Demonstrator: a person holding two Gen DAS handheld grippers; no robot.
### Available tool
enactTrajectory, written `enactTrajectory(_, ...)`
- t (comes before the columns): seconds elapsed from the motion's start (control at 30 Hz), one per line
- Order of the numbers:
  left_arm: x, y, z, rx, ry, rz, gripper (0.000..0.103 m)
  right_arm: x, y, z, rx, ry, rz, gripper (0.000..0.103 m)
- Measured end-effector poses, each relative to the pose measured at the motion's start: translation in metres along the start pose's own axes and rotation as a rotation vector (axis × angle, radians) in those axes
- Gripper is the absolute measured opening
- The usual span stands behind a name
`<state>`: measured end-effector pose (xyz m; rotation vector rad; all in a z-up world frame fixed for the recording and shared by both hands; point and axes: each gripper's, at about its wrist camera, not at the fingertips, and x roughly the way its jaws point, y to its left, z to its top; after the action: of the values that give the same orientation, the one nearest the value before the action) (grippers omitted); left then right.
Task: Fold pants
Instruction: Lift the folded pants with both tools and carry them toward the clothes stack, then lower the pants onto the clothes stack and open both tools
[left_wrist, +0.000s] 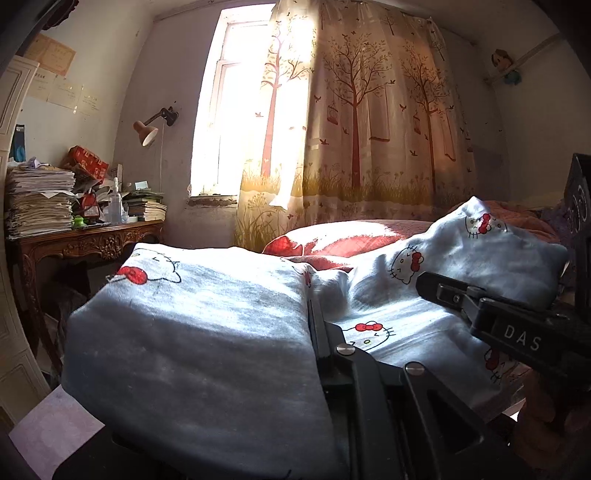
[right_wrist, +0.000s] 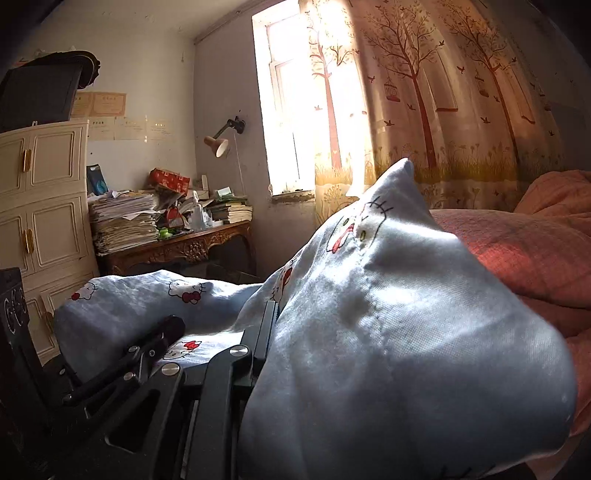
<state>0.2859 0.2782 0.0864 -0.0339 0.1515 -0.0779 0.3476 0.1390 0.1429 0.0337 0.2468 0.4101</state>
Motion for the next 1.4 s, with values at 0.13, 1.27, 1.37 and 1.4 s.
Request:
enactTrajectory(0.13,0.006,0.011,0.006,-0.037,0.033,-0.025,0.018,0.021,-0.012,-0.009,0.033,0.075,-0.031,0.020)
enactTrajectory(1.27,0.056,0.063,-0.010,-0.194,0.223,0.135,0.012,0.022,-0.064,-0.020,0.197,0.187,-0.122,0.030)
enactTrajectory(1.37,0.057,0.070,-0.014,-0.210,0.232,0.105,0.012,0.028,-0.067,-0.026,0.208,0.204,-0.074,0.030)
enactTrajectory(1.4,0.057,0.071,-0.015,-0.213,0.235,0.102,0.012,0.029,-0.070,-0.026,0.217,0.213,-0.054,0.030)
